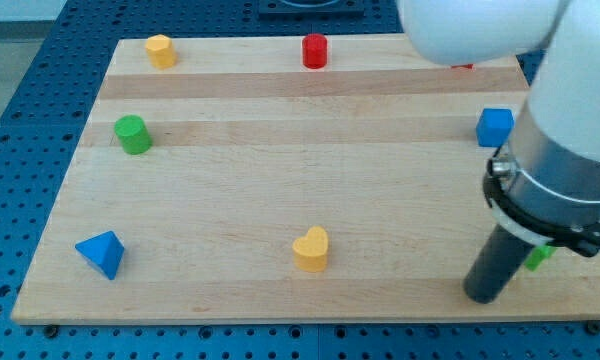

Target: Push green star towards center

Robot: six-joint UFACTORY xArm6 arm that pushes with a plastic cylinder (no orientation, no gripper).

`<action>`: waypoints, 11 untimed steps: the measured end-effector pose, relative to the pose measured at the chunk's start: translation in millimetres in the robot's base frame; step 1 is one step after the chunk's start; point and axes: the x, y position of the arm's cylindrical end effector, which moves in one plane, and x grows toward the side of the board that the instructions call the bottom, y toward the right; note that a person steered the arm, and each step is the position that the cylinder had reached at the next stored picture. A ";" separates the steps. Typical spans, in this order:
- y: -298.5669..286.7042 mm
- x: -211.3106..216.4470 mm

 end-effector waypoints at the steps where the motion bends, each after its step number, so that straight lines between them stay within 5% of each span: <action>1: 47.1 -0.5; 2: 80.4 -10.1; 5: 6.8 -61.7; 9: 13.0 -172.4; 11: -13.3 -184.7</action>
